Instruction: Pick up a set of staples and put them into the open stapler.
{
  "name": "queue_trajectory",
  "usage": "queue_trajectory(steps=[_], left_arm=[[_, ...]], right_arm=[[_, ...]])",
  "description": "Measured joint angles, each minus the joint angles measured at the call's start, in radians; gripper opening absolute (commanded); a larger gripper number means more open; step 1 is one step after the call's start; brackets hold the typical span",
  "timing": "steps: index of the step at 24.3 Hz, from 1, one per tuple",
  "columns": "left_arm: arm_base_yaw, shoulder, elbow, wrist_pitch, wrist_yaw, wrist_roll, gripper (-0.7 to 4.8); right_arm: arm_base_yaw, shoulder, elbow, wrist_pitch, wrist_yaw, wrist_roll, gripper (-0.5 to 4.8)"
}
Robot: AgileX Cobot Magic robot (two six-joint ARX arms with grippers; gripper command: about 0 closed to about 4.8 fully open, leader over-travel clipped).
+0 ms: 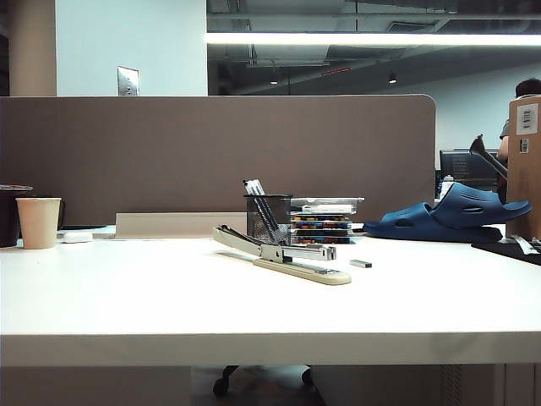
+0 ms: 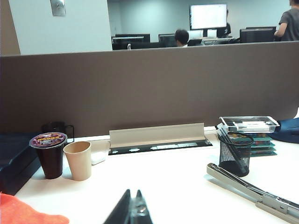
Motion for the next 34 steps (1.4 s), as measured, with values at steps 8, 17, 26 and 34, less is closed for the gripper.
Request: queue_trajectory(steps=[8,17,26,34], left_arm=[[0.000,0.000,-0.157,0.098,0.001,0.001,-0.05],[0.000,-0.001,-0.280,0.293,0.001,-0.002,-0.05],[0.000,0.000,-0.364,0.312,0.001,-0.043,-0.05],[0.000,0.000,-0.365,0.262,0.001,-0.051,-0.05]], right_arm=[[0.000,-0.006,-0.235,0.301,0.000,0.016,-0.09],[0.000,-0.005,-0.474,0.557,0.000,0.013,-0.09],[0.000,-0.006,-0.484,0.568,0.020,-0.091,-0.09],[0.000,-0.006,-0.487,0.540,0.031,-0.099,-0.09]])
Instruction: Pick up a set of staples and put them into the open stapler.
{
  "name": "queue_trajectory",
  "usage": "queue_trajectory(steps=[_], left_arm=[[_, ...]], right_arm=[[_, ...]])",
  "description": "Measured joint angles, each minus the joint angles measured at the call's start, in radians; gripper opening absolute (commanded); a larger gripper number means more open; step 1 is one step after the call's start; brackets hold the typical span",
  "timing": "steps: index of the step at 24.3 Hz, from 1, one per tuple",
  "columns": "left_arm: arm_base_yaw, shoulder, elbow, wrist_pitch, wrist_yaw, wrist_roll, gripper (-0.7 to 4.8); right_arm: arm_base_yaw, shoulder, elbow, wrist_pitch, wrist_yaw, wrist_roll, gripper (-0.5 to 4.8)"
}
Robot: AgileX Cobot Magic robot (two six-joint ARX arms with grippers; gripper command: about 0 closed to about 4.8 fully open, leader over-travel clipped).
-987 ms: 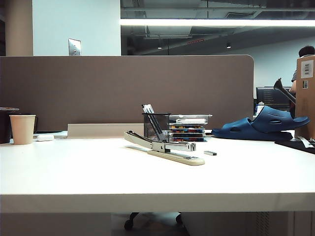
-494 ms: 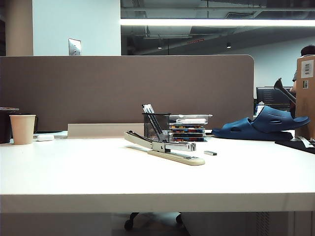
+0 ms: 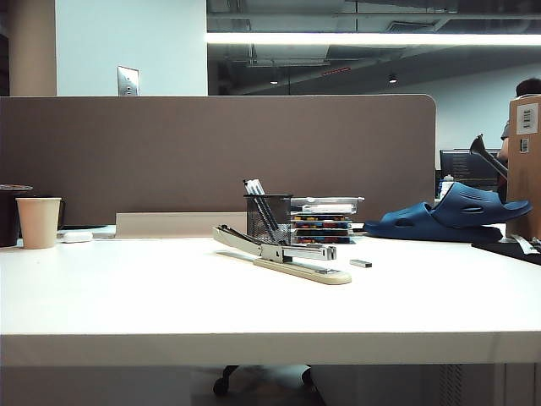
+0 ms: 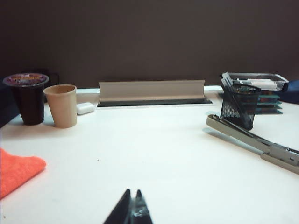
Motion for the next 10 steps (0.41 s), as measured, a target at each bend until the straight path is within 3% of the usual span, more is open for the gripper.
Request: queue_trajectory(steps=[10], left_arm=[[0.000,0.000,0.000,-0.017,0.000,0.000,-0.05]], right_arm=[[0.000,0.000,0.000,-0.002,0.000,0.000,-0.09]])
